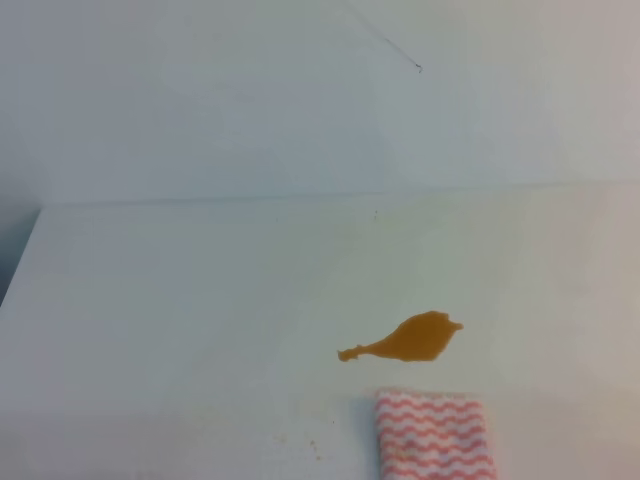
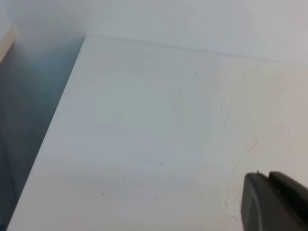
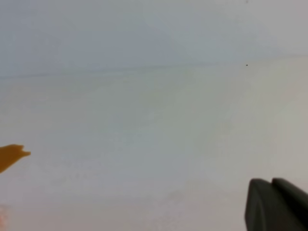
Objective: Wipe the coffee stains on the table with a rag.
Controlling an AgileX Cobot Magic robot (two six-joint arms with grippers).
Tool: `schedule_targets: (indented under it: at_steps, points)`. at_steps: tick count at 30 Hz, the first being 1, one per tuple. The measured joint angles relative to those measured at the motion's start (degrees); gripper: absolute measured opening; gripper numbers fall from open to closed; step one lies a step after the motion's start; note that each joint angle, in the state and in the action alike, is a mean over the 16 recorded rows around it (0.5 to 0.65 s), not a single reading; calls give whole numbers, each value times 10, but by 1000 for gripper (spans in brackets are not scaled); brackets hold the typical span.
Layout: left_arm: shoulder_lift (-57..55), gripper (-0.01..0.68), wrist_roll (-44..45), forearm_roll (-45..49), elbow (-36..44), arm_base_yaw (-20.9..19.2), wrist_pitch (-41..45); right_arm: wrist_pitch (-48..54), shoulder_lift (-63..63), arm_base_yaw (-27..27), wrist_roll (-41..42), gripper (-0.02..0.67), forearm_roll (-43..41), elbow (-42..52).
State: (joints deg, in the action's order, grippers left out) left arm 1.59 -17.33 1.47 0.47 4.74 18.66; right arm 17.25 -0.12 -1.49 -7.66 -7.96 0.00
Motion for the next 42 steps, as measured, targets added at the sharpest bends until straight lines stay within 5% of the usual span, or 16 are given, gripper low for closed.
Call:
schedule_targets:
  at_steps: [18, 35, 42]
  points:
    - [0, -1, 0, 0, 0, 0, 1, -25, 0, 0, 0, -3, -45, 0]
    - [0, -1, 0, 0, 2, 0, 1, -308, 0, 0, -2, -3, -46, 0]
    - [0, -1, 0, 0, 2, 0, 1, -344, 0, 0, -4, -3, -47, -13]
